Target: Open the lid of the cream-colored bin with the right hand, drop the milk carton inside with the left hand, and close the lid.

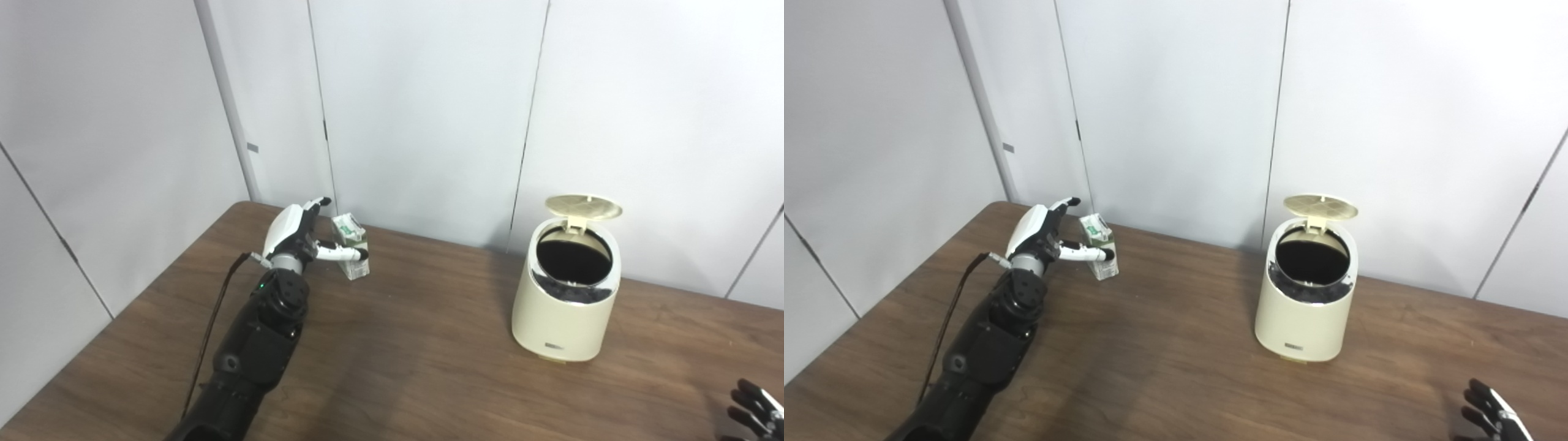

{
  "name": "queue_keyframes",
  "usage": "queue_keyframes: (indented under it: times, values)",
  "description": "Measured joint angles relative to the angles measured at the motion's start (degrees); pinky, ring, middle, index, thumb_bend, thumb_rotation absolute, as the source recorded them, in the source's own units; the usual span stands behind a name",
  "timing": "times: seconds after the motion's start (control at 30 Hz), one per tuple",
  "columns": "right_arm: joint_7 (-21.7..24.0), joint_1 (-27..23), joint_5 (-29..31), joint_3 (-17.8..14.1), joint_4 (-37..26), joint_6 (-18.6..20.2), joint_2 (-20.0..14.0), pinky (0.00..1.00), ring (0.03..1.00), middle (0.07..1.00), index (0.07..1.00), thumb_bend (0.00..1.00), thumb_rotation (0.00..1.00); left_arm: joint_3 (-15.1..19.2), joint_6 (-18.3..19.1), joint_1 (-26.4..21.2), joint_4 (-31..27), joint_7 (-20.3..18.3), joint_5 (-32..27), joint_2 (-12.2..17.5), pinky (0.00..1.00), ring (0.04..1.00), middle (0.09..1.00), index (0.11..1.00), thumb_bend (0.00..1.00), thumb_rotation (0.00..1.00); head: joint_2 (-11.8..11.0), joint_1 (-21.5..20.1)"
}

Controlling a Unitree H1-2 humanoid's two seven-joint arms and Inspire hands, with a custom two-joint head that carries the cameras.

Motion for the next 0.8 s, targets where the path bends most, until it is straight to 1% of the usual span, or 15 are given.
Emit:
queue_keyframes:
  times: [0.17,0.27,0.33,0.37,0.47,0.53,0.63,0.7,0.8]
  values:
    - [0.0,0.1,-0.1,0.0,-0.2,0.1,0.0,0.66,0.832,0.862,0.87,0.81,1.0,-1.1,0.1,-0.8,1.2,0.0,-0.4,-0.1,0.81,0.943,0.96,0.941,1.0,0.21,0.3,0.0]
    - [0.1,0.3,-0.2,0.1,-0.6,0.3,0.0,0.65,0.829,0.862,0.872,0.81,1.0,-1.6,0.2,-1.3,2.6,0.1,-0.4,-0.1,0.82,0.936,0.949,0.931,1.0,0.21,0.5,0.2]
    - [0.1,0.5,-0.2,0.1,-0.8,0.4,0.0,0.65,0.825,0.86,0.87,0.81,1.0,-2.0,0.1,-1.5,3.6,0.1,-0.4,-0.1,0.8,0.899,0.897,0.901,1.0,0.2,0.6,0.3]
    - [0.1,0.5,-0.3,0.2,-0.9,0.4,0.0,0.66,0.829,0.86,0.87,0.81,1.0,-2.0,0.1,-1.5,3.9,0.2,-0.4,-0.1,0.8,0.886,0.875,0.885,1.0,0.19,0.7,0.4]
    - [0.1,0.8,-0.4,0.2,-1.6,1.3,0.0,0.69,0.839,0.864,0.871,0.81,1.0,-2.2,-0.2,-1.6,4.1,0.8,-0.4,-0.1,0.75,0.83,0.814,0.836,1.0,0.17,0.9,0.4]
    - [0.1,0.8,-0.4,0.2,-1.8,1.5,0.1,0.71,0.849,0.867,0.871,0.79,1.0,-2.6,-0.4,-1.8,4.3,1.3,-0.3,0.0,0.69,0.77,0.774,0.801,0.98,0.17,1.1,0.4]
    - [0.2,0.9,-0.3,0.2,-1.9,1.6,0.2,0.73,0.853,0.87,0.871,0.79,1.0,-3.8,-0.4,-2.0,4.6,2.1,0.3,0.0,0.63,0.72,0.746,0.77,0.97,0.15,1.1,0.4]
    - [0.2,0.9,-0.1,0.2,-1.9,1.7,0.2,0.71,0.849,0.872,0.873,0.78,1.0,-4.4,-0.4,-2.0,4.6,2.3,0.6,0.1,0.62,0.711,0.735,0.754,0.96,0.14,1.1,0.5]
    - [0.3,0.9,0.0,0.2,-1.9,1.7,0.2,0.73,0.855,0.873,0.877,0.79,1.0,-4.9,-0.6,-2.0,4.6,2.5,0.7,0.4,0.58,0.669,0.711,0.73,0.94,0.13,1.3,0.6]
